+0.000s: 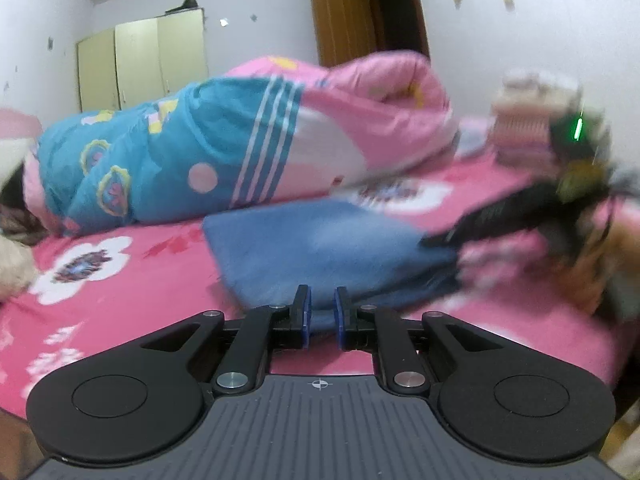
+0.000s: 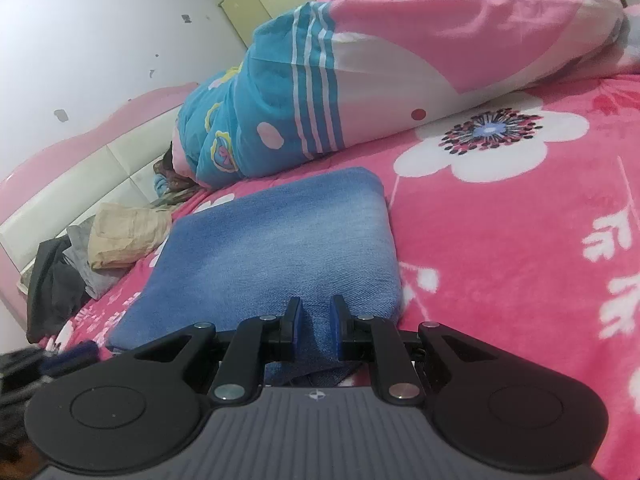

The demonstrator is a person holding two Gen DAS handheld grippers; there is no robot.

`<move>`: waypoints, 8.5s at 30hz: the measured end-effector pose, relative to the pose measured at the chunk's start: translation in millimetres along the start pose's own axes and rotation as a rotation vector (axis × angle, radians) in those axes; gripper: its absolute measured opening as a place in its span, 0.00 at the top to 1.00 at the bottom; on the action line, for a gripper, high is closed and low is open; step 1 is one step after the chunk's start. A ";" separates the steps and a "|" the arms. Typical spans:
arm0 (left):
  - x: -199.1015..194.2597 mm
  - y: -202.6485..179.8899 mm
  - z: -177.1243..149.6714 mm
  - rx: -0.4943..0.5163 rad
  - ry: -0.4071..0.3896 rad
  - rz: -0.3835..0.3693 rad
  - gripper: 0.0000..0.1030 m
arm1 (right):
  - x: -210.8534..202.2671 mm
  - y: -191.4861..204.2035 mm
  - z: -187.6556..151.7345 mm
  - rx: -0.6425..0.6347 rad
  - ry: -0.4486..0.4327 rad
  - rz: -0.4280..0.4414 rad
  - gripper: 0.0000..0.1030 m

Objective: Fold clothes

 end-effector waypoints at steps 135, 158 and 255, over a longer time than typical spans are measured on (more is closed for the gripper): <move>107.1 -53.1 -15.5 0.153 0.141 -0.189 0.66 | -5.7 -1.4 -1.5 0.001 0.173 -0.022 0.86; 119.4 -49.0 9.3 0.089 0.294 -0.053 0.66 | -18.2 2.2 13.1 -0.085 0.079 -0.059 0.83; 128.4 -62.5 10.1 0.059 0.415 0.116 0.63 | 6.6 -35.6 10.9 0.120 0.050 0.071 0.82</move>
Point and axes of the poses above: each gripper's, at about its wrist camera, not at the fingertips, and x roughly the way its jaws point, y to its left, z to its top, the point moved 6 cm from there along x, roughly the way its jaws point, and after that the axes turned 11 degrees about -z, right-handed, at the moved point
